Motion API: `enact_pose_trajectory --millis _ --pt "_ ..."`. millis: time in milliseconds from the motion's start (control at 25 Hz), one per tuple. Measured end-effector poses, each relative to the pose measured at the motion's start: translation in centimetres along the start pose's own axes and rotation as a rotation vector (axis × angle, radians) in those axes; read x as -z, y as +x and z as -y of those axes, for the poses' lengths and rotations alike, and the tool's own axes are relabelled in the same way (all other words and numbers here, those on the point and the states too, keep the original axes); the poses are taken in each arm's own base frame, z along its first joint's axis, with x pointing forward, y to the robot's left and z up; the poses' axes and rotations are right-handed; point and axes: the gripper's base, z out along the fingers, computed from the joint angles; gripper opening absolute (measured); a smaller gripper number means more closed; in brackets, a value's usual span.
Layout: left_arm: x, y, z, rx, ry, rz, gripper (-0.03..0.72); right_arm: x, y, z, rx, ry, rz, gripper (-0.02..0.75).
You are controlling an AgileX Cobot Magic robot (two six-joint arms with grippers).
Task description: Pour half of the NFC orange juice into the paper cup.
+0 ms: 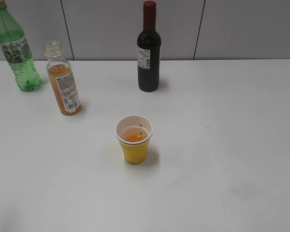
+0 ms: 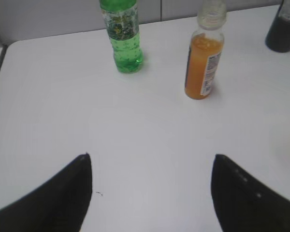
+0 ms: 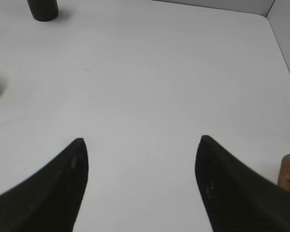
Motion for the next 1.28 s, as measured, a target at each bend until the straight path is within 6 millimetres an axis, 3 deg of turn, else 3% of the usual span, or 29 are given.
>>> enact_pose_trajectory --millis 240,480,880,1280 --pt "2.6 1.2 0.7 0.002 0.024 0.057 0.585 0.0 0.0 0.0 0.0 0.0 0.0 0.526" --pt "4.5 4.1 1.4 0.021 0.035 0.091 0.585 0.0 0.0 0.0 0.0 0.0 0.0 0.526" --pt "5.2 8.4 1.9 0.054 0.041 0.134 0.585 0.0 0.0 0.0 0.0 0.0 0.0 0.526" --pt "6.0 9.5 2.0 0.046 0.035 0.185 0.585 0.0 0.0 0.0 0.0 0.0 0.0 0.526"
